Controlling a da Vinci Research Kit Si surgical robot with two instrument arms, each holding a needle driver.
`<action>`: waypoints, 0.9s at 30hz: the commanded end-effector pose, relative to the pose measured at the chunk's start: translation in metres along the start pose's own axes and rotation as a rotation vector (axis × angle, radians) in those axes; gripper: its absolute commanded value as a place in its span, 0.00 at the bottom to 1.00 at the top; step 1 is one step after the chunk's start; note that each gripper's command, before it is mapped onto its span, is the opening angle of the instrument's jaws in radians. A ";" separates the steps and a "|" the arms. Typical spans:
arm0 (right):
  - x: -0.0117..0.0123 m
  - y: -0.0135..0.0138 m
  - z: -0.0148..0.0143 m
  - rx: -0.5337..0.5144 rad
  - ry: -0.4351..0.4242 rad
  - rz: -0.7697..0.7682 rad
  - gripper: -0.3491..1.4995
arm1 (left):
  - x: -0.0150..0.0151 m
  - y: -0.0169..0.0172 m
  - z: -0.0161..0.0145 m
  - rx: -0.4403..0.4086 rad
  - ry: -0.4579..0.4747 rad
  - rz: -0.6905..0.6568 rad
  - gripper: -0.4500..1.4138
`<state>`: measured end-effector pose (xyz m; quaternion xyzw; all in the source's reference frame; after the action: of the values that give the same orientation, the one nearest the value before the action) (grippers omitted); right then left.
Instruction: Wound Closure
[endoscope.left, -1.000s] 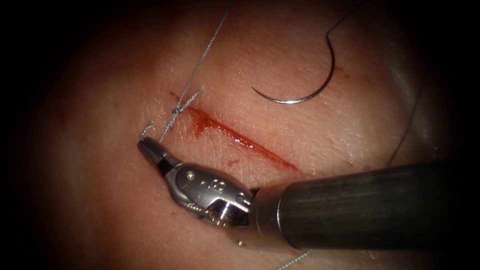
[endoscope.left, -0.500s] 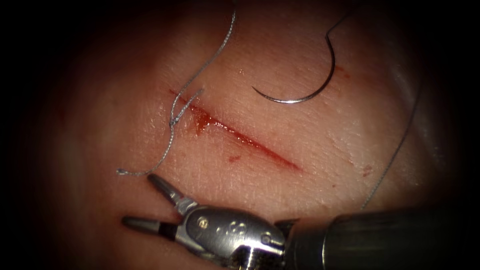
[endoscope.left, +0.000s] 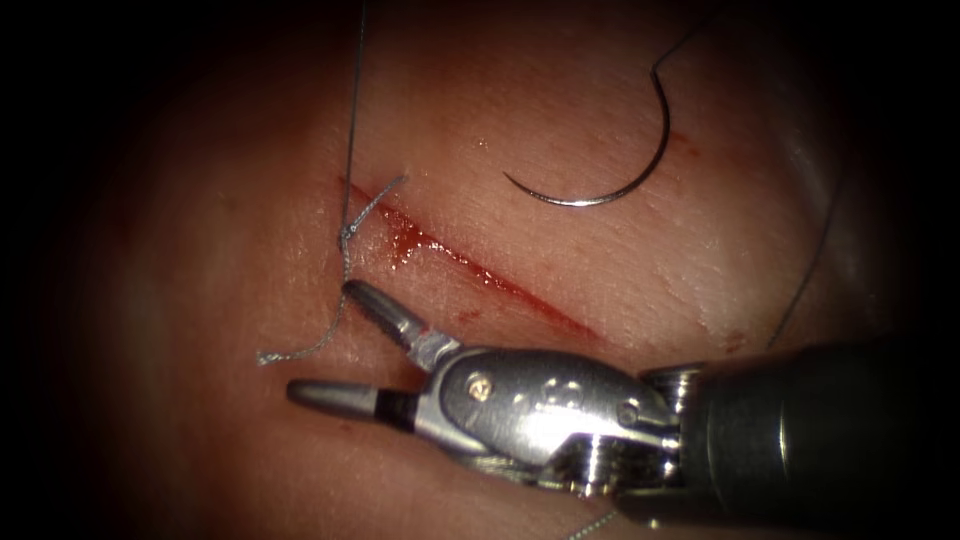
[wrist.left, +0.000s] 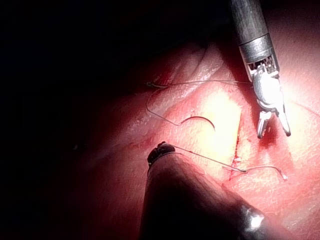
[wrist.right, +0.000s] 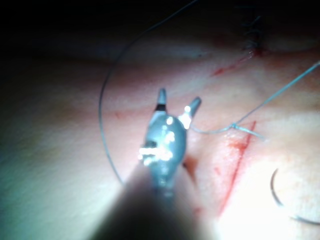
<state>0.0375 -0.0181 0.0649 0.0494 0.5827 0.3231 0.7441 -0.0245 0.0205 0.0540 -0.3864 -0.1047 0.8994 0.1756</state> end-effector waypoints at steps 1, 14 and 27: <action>-0.0016 0.0011 0.0006 -0.010 -0.003 0.012 0.82 | 0.0001 0.0003 0.0005 0.000 0.001 0.003 0.00; -0.0043 0.0070 0.0050 -0.074 -0.005 0.051 0.89 | -0.0009 0.0022 -0.0022 -0.019 -0.029 0.016 0.00; -0.0054 0.0098 0.0096 -0.084 0.003 0.065 0.90 | -0.0013 0.0041 -0.0034 -0.022 -0.034 0.017 0.00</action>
<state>0.0408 -0.0100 0.0763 0.0355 0.5677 0.3722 0.7335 -0.0215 0.0162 0.0506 -0.3727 -0.1151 0.9064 0.1620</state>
